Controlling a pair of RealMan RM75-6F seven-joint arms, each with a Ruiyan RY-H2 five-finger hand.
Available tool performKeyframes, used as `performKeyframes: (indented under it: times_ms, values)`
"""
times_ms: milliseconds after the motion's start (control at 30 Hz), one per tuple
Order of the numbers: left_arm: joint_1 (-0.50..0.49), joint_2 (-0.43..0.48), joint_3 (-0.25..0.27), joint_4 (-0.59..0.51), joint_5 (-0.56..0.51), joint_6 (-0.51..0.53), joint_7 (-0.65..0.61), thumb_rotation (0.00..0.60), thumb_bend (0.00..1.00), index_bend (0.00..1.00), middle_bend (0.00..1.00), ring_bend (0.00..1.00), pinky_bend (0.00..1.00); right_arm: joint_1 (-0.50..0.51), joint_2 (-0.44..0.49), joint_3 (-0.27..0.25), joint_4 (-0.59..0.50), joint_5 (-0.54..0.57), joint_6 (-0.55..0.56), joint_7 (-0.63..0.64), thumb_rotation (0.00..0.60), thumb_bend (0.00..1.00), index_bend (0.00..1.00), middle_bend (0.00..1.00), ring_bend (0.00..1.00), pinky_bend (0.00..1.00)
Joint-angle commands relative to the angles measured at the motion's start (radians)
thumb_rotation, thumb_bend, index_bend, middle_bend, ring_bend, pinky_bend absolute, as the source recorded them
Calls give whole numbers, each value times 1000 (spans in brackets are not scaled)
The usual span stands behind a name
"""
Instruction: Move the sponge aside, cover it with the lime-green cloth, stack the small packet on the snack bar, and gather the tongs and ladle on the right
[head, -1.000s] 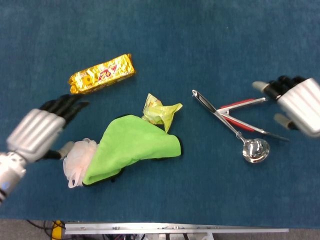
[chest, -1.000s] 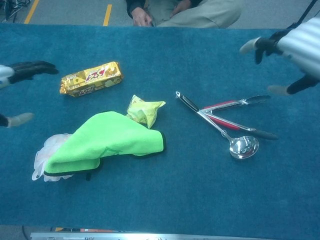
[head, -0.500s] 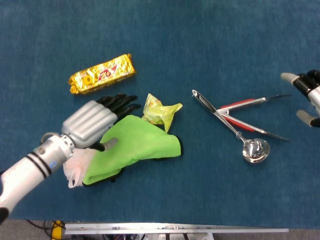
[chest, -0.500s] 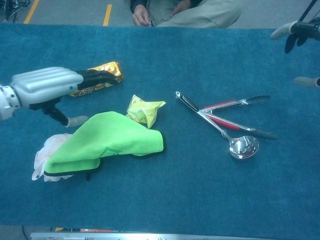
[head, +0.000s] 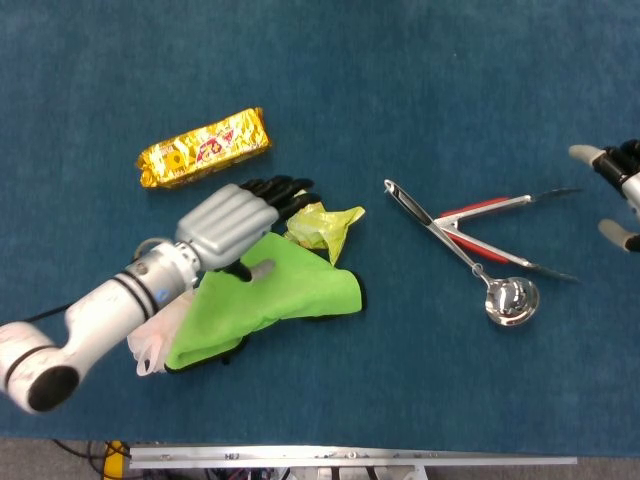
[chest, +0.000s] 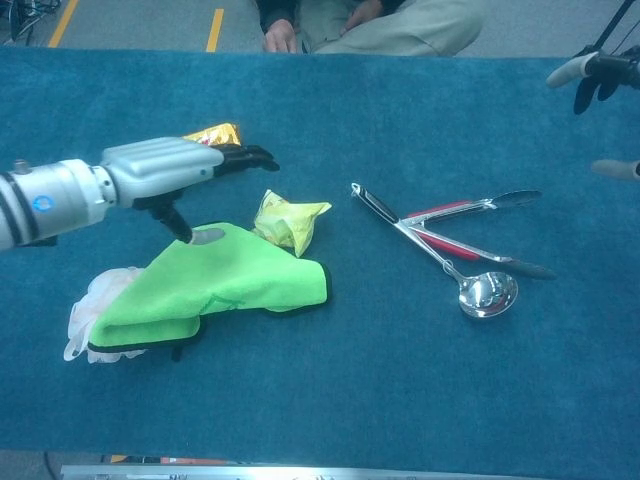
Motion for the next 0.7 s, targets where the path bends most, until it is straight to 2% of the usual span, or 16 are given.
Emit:
performKeyframes:
  times_ms: [33, 400, 700]
  values:
    - [-37, -47, -9, 47, -28, -27, 9, 600, 355, 8, 1, 0, 148, 0, -3, 2, 6, 4, -4, 4, 600, 150, 228, 423, 368, 579]
    - [-112, -155, 5, 175, -129, -46, 99, 600, 356, 22, 23, 0, 148, 0, -10, 12, 25, 16, -18, 21, 600, 149, 228, 423, 368, 579]
    - [-148, -203, 47, 238, -200, -47, 184, 600, 356, 66, 54, 0, 148, -6, -7, 15, 32, 19, -17, 35, 600, 149, 228, 423, 368, 579]
